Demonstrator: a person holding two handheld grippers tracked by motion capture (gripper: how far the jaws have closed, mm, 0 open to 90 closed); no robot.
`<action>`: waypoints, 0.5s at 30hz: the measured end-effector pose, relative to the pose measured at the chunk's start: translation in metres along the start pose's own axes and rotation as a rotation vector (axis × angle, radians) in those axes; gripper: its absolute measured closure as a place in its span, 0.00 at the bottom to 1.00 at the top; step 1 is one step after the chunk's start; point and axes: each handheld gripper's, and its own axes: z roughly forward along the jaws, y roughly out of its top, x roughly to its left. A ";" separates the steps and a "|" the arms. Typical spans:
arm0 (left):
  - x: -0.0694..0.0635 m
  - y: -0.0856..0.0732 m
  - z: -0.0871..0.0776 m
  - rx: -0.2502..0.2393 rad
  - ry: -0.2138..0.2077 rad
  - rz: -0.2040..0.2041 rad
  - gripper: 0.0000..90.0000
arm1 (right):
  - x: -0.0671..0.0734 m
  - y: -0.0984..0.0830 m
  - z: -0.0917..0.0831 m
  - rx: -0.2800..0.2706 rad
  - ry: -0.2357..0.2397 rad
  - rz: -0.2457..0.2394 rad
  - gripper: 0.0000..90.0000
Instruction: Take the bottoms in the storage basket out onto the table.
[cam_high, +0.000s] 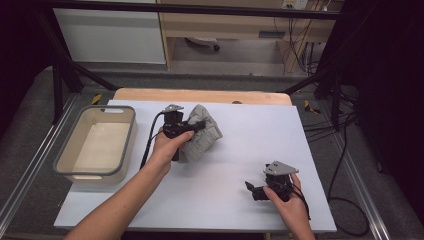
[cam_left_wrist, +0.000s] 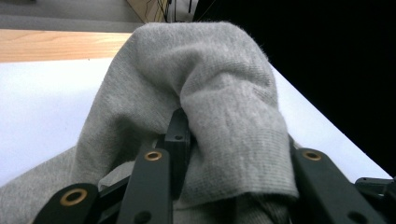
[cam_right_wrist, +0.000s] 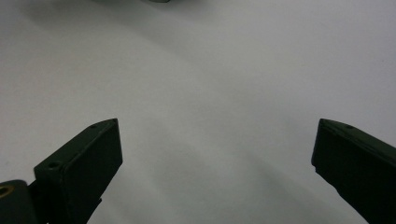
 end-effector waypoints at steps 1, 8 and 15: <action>0.000 -0.001 0.001 -0.002 0.002 0.000 0.70 | 0.000 0.000 0.000 0.000 0.001 0.002 0.03; 0.000 -0.007 0.004 0.007 0.006 0.006 0.70 | 0.000 0.000 0.000 0.003 0.000 0.001 0.03; -0.001 -0.015 0.010 0.022 0.008 0.010 0.70 | 0.000 0.000 0.000 -0.001 0.001 0.002 0.03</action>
